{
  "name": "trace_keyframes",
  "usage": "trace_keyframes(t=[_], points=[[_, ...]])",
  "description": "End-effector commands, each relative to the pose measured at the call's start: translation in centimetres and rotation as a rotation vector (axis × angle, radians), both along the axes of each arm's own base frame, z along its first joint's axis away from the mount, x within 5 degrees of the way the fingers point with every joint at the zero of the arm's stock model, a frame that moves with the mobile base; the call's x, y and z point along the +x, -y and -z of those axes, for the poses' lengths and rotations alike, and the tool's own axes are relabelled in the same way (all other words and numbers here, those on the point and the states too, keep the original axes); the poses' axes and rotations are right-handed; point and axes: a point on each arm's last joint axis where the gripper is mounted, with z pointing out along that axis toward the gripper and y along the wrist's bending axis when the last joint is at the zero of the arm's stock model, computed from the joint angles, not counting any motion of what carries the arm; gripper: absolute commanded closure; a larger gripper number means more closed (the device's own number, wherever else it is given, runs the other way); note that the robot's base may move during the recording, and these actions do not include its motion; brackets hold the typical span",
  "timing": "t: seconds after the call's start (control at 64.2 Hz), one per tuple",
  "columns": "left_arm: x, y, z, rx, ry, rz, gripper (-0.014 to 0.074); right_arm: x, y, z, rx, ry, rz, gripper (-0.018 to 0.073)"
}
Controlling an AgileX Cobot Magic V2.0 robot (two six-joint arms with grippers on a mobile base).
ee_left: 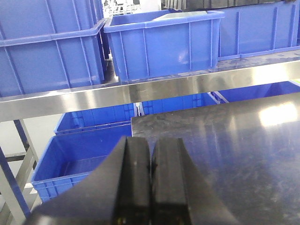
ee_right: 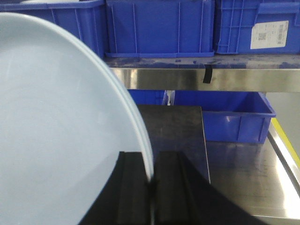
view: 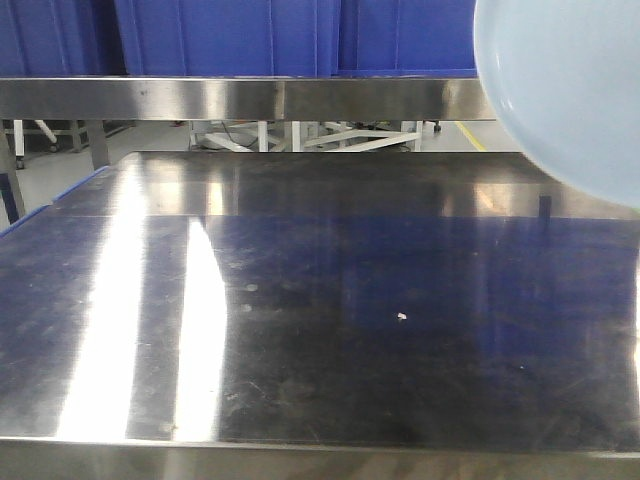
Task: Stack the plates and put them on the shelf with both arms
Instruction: 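Lift the plate stack with the right gripper up beside the robot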
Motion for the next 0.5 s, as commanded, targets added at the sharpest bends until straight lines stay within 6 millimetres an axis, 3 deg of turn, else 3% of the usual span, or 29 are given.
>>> trace_keyframes(t=[0.0, 0.483], points=[[-0.13, -0.04, -1.99, -0.027, 0.114, -0.002, 0.0513, -0.07, 0.29, -1.9, 0.004, 0.128, 0.031, 0.0503], [-0.13, -0.04, -1.99, -0.027, 0.114, -0.002, 0.0513, -0.07, 0.29, -1.88, 0.004, 0.127, 0.03, 0.0503]])
